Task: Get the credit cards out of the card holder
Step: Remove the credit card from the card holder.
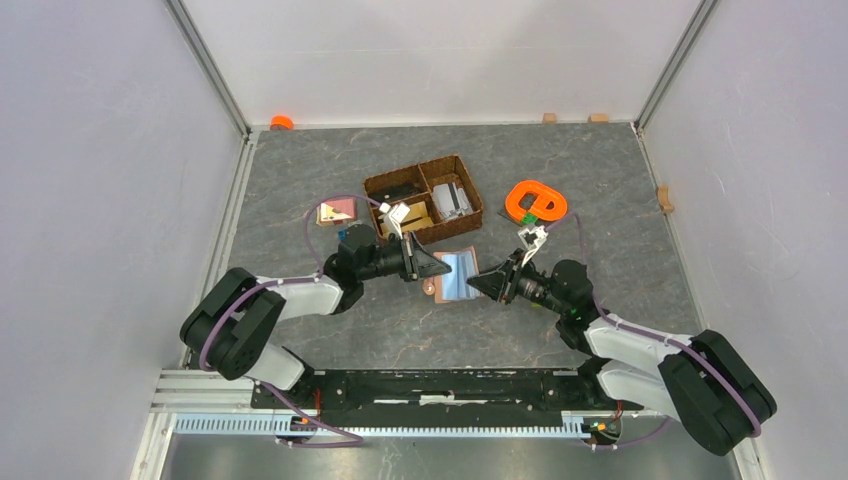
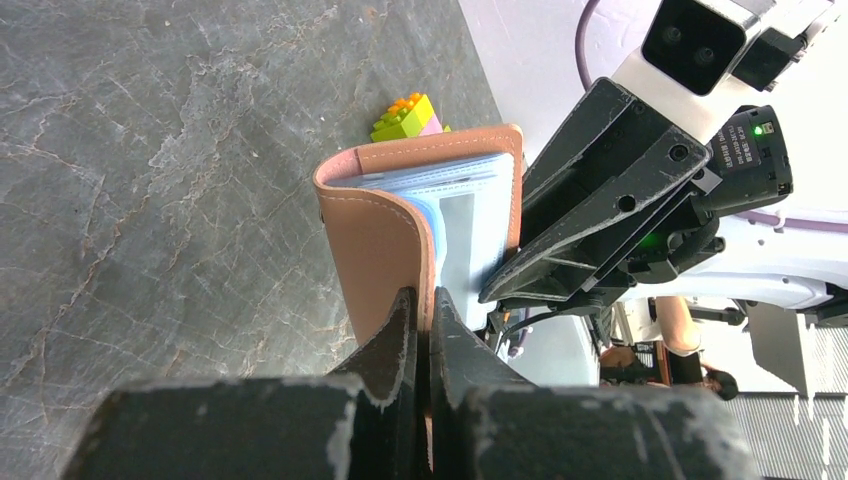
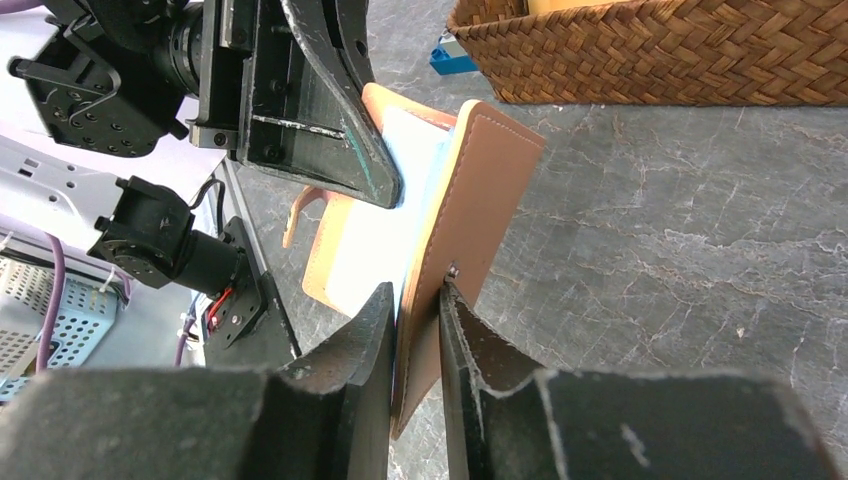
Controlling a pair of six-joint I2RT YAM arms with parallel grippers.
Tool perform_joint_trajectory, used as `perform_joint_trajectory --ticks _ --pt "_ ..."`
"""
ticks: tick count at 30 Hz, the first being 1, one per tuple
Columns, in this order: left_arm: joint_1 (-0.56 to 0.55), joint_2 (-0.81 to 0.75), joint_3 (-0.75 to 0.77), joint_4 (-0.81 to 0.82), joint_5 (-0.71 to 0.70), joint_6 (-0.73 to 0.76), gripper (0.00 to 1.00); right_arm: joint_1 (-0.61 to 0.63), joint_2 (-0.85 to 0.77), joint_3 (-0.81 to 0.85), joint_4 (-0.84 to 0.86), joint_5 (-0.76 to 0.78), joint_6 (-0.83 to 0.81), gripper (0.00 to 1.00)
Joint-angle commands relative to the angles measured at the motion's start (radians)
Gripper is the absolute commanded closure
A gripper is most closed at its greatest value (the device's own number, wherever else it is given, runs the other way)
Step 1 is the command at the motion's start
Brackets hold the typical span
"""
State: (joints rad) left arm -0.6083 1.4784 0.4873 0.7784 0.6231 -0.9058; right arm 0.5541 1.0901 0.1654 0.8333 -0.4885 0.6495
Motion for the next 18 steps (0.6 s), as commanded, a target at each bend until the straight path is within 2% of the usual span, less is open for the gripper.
perform_joint_trajectory --ticks 1,4,10,14,18 --pt "-0.008 -0.008 0.043 -0.010 0.006 0.042 0.98 0.000 0.017 0.008 0.058 -0.027 -0.004 0.73" --pt "-0.008 -0.018 0.034 -0.028 -0.027 0.056 0.98 0.000 0.038 0.009 0.083 -0.048 0.008 0.65" --pt "-0.008 -0.042 0.030 -0.046 -0.036 0.067 0.98 0.001 0.044 0.010 0.084 -0.050 0.011 0.61" --pt "-0.008 -0.039 0.033 -0.053 -0.040 0.068 0.98 0.000 0.039 0.004 0.091 -0.049 0.010 0.62" --pt "-0.008 -0.034 0.034 -0.053 -0.037 0.065 0.98 0.000 0.045 0.006 0.095 -0.055 0.012 0.67"
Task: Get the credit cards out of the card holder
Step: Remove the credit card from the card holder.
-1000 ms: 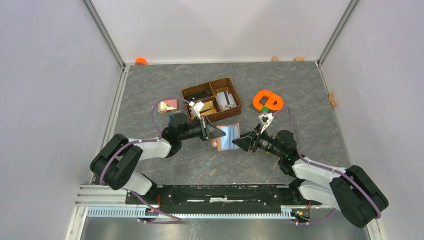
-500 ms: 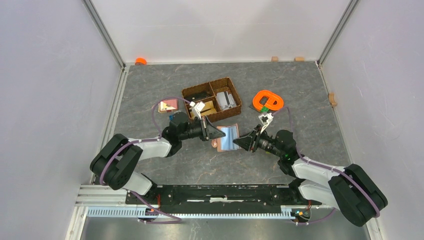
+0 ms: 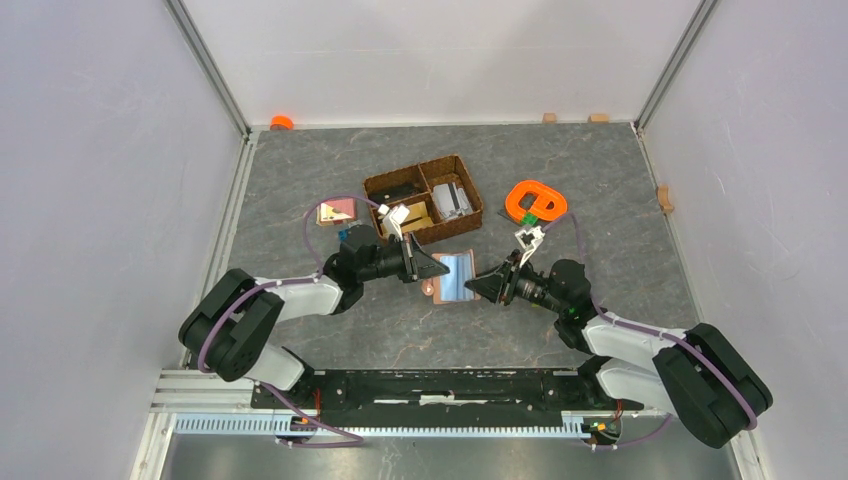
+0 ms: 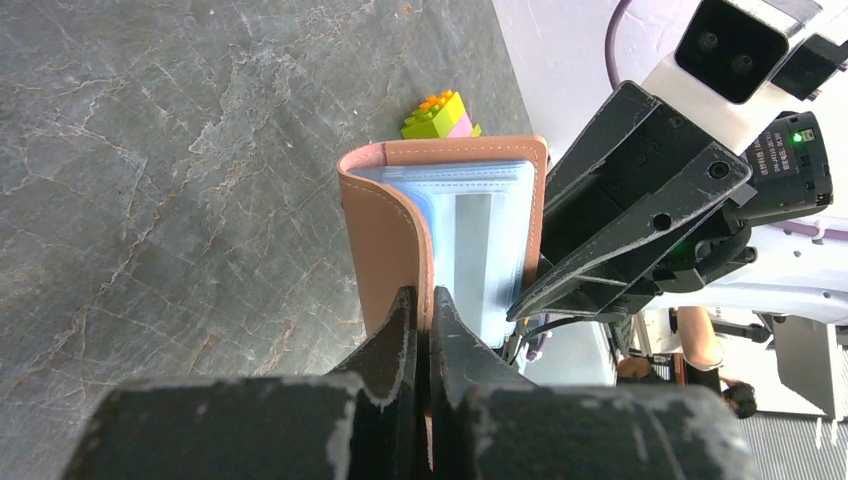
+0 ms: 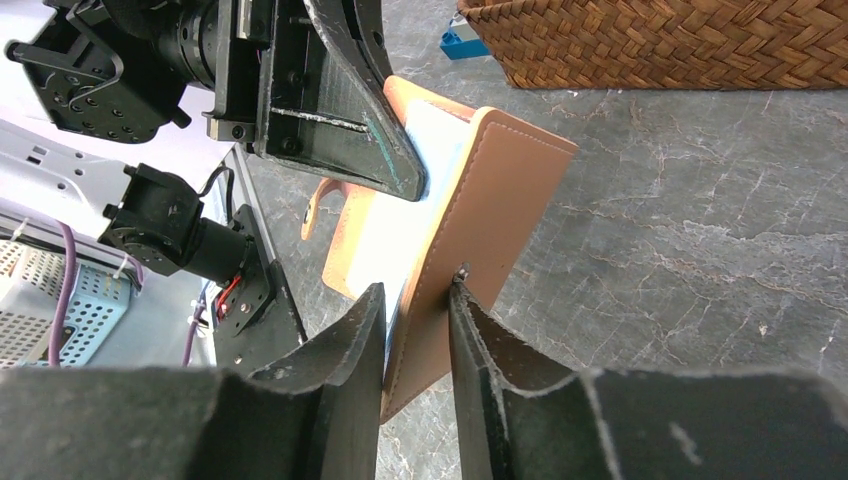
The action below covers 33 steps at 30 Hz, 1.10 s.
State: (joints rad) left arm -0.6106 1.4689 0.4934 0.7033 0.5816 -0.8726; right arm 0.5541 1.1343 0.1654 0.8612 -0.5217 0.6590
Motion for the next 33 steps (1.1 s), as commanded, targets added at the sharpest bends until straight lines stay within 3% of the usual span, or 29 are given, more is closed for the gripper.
perform_joint_trajectory --ticks 1,6,17,21,25,27,33 --pt "-0.005 -0.024 0.029 0.022 0.006 0.032 0.98 0.000 0.003 0.006 0.070 -0.025 0.002 0.71" --pt "-0.006 -0.006 0.035 0.024 0.013 0.029 0.98 0.000 0.018 0.011 0.079 -0.035 0.009 0.82" --pt "-0.017 0.089 0.057 0.052 0.027 0.003 0.98 0.000 0.081 0.030 0.063 -0.047 0.011 0.78" --pt "-0.021 0.162 0.084 0.011 0.001 0.008 0.98 0.000 0.139 0.083 -0.091 0.001 -0.034 0.87" --pt "-0.023 0.232 0.136 -0.103 -0.036 0.031 0.98 0.000 0.177 0.097 -0.111 0.006 -0.036 0.93" --pt "-0.023 0.258 0.155 -0.136 -0.042 0.030 0.98 0.000 0.180 0.106 -0.140 0.018 -0.048 0.88" --pt "-0.022 0.288 0.197 -0.252 -0.074 0.056 0.98 0.000 0.163 0.117 -0.204 0.054 -0.076 0.58"
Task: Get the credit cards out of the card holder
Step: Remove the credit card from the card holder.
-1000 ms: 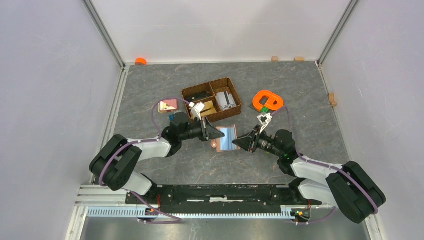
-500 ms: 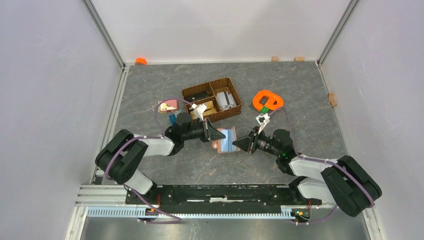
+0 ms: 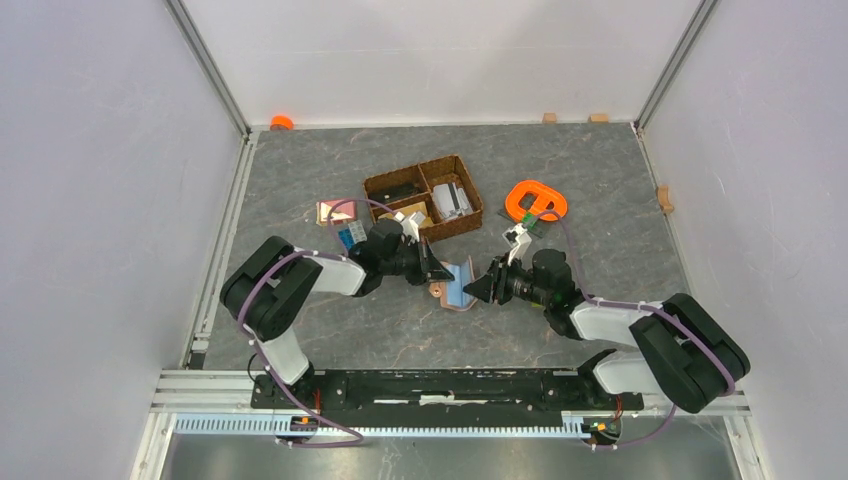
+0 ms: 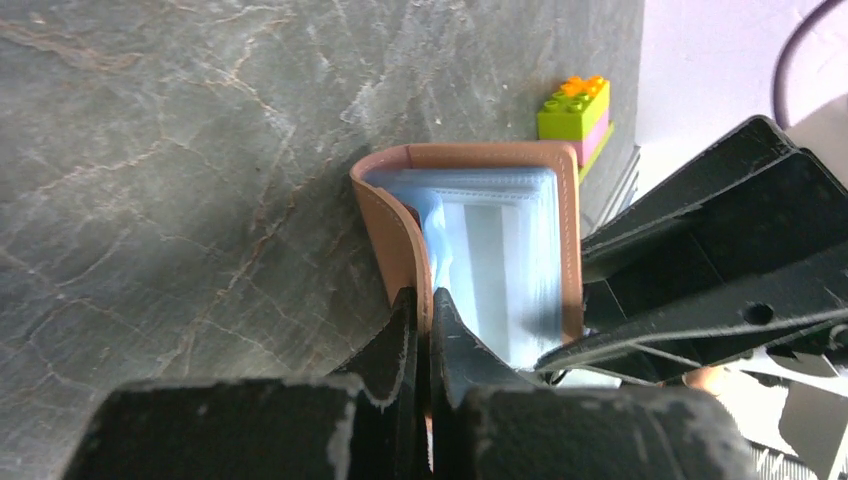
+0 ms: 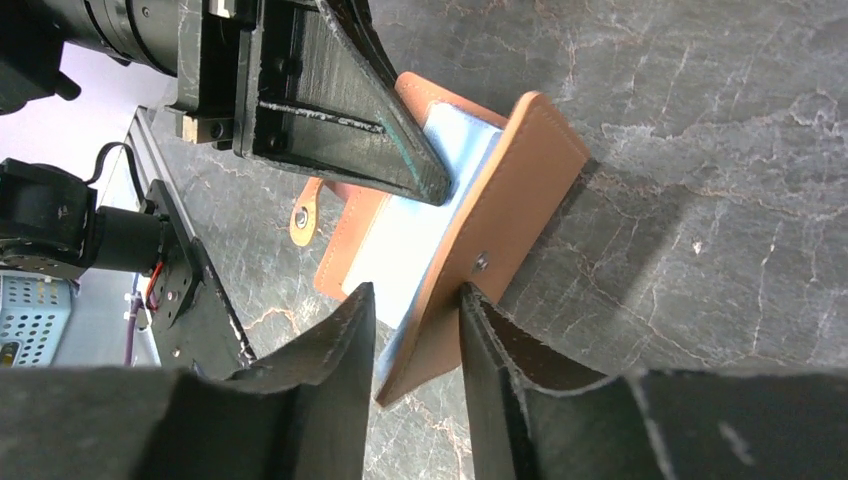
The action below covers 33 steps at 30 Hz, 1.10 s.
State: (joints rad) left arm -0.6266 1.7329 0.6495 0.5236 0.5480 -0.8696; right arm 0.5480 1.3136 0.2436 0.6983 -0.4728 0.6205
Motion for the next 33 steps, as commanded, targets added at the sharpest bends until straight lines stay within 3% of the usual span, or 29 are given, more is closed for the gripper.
perform_joint_trajectory --ticks 1,7,17,21,33 --pt "-0.006 0.029 0.047 -0.086 -0.045 0.056 0.98 0.006 -0.020 0.042 -0.061 0.010 -0.041 0.55" --pt "-0.005 0.037 0.060 -0.119 -0.057 0.066 0.98 0.007 -0.030 0.054 -0.099 0.018 -0.055 0.61" --pt "-0.005 0.037 0.069 -0.144 -0.066 0.078 0.98 0.007 -0.071 0.046 -0.103 0.031 -0.067 0.52" --pt "-0.006 0.035 0.069 -0.146 -0.064 0.080 0.98 0.007 -0.079 0.043 -0.103 0.036 -0.067 0.62" --pt "-0.005 0.034 0.071 -0.148 -0.060 0.078 0.98 0.007 -0.065 0.049 -0.105 0.032 -0.069 0.81"
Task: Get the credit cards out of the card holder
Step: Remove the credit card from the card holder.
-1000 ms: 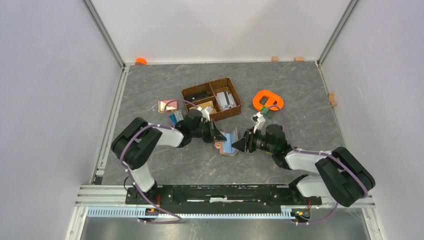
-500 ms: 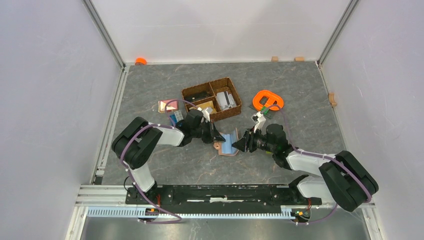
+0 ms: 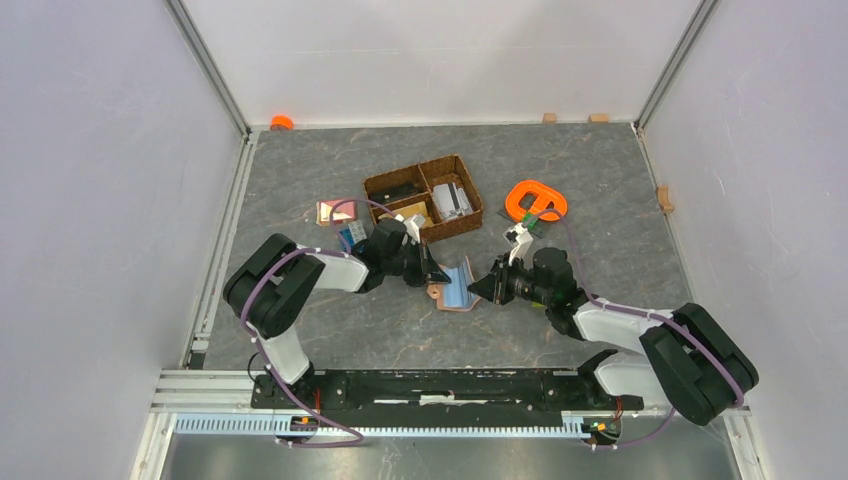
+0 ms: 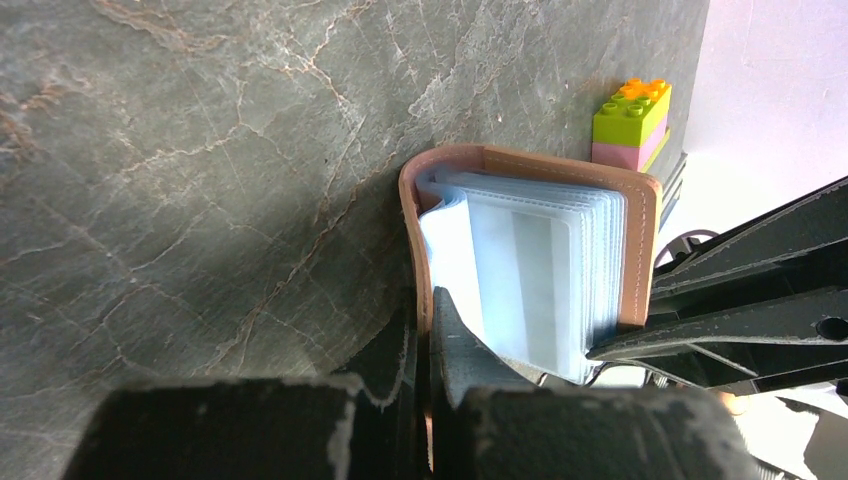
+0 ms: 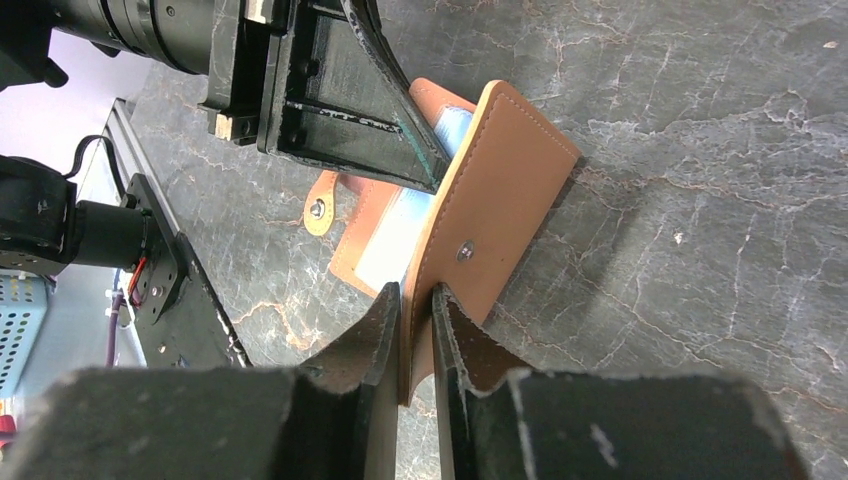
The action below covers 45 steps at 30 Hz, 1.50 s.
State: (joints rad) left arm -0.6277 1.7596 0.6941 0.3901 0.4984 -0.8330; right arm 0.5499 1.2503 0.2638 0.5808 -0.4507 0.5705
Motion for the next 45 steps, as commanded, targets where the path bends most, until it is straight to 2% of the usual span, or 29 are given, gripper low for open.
perform_joint_trajectory --ticks 1,9,12,18,25,28,31,42,45 --pt "-0.004 0.006 0.027 -0.014 -0.011 0.043 0.98 0.005 0.001 0.031 0.008 0.010 -0.022 0.80" --pt "-0.006 -0.015 0.021 -0.025 -0.024 0.050 0.98 0.008 0.007 0.076 -0.130 0.103 -0.077 0.80" --pt "-0.007 -0.025 0.021 -0.035 -0.037 0.057 0.98 0.022 -0.006 0.105 -0.211 0.185 -0.119 0.72" --pt "-0.007 -0.041 0.022 -0.061 -0.061 0.073 0.98 0.056 -0.022 0.146 -0.300 0.287 -0.169 0.69" --pt "-0.012 -0.049 0.022 -0.067 -0.064 0.080 0.98 0.092 0.002 0.158 -0.276 0.244 -0.178 0.57" --pt "-0.013 -0.051 0.023 -0.066 -0.062 0.081 0.98 0.103 0.019 0.168 -0.276 0.233 -0.179 0.61" --pt "-0.012 -0.050 0.025 -0.066 -0.056 0.081 0.98 0.110 0.040 0.182 -0.286 0.228 -0.181 0.70" --pt "-0.012 -0.068 0.024 -0.077 -0.067 0.091 0.98 0.161 0.117 0.258 -0.392 0.319 -0.211 0.68" --pt "-0.012 -0.068 0.023 -0.077 -0.064 0.090 0.98 0.163 0.109 0.258 -0.394 0.331 -0.214 0.72"
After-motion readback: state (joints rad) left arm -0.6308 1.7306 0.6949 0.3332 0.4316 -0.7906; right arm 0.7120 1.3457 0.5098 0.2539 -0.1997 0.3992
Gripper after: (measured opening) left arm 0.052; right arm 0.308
